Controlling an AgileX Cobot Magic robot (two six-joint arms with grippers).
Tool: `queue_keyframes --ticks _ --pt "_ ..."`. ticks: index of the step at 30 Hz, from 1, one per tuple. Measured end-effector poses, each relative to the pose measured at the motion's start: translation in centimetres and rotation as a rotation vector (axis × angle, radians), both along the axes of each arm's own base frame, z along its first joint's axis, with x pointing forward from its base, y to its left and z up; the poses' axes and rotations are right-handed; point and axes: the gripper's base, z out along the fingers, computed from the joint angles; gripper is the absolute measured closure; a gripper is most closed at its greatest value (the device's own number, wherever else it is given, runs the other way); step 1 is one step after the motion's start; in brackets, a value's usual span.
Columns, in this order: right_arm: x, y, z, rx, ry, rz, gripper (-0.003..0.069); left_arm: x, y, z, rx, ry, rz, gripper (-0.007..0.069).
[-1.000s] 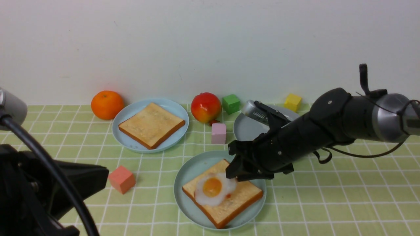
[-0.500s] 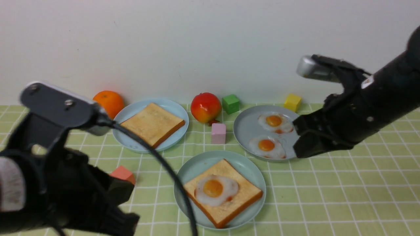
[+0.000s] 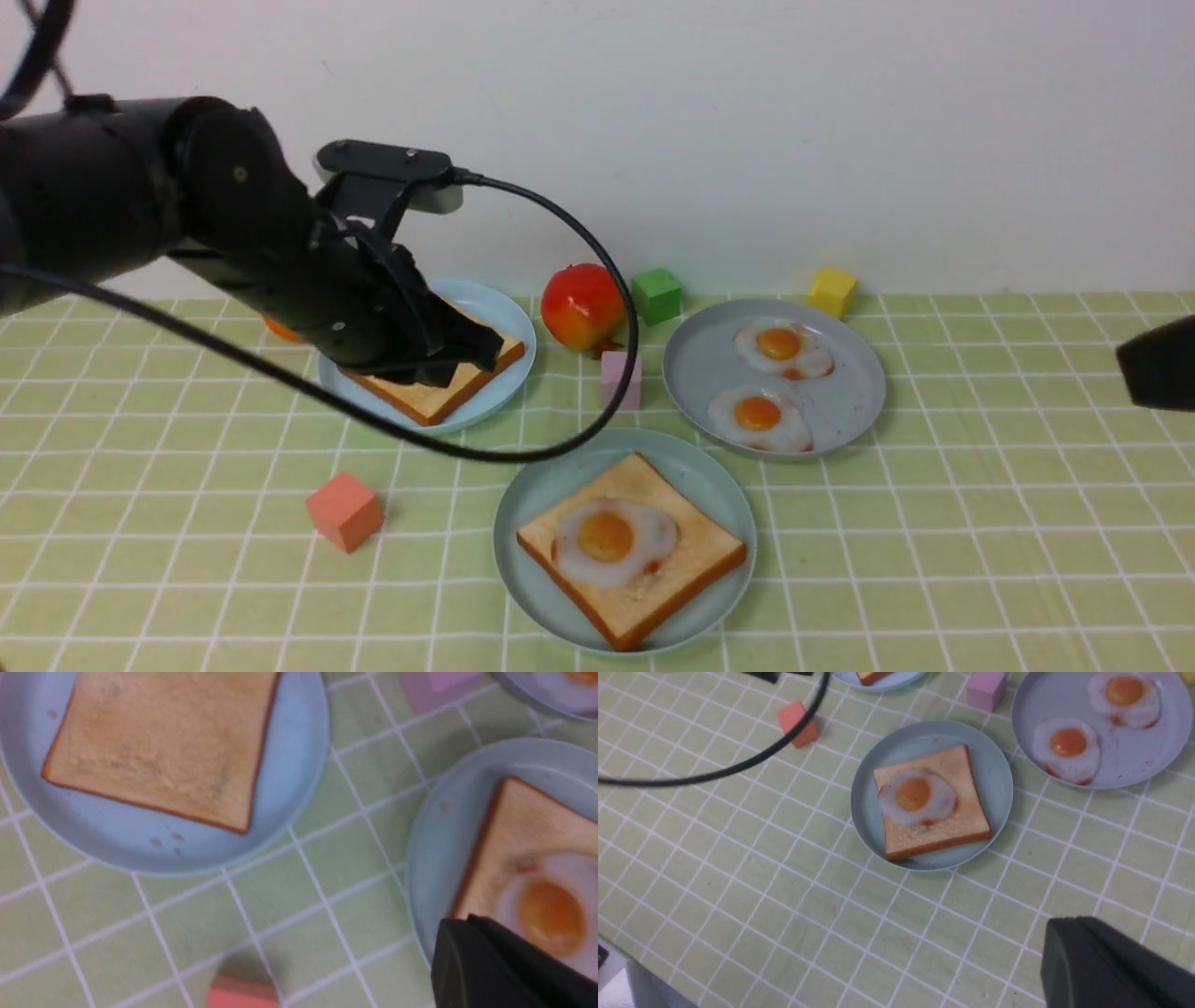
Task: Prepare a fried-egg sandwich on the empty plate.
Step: Use the left arm to grab a slice of bread
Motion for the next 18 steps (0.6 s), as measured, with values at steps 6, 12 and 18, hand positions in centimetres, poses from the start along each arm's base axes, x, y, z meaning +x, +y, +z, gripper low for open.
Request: queue_keyframes --ticks 6,12,18 --pt "-2.0 -0.8 0.6 0.009 -0.029 0.010 0.0661 4.7 -0.4 -3.4 0.109 -0.031 -0.042 0.0521" --pt "-2.2 -0.9 -0.6 -0.004 0.001 0.010 0.0661 7.2 -0.6 -6.7 0.206 -0.127 -0.095 0.0270" --pt "-1.6 -0.5 -3.4 -0.019 0.077 0.009 0.0661 8.3 -0.8 -10.1 0.250 -0.136 -0.125 0.0186"
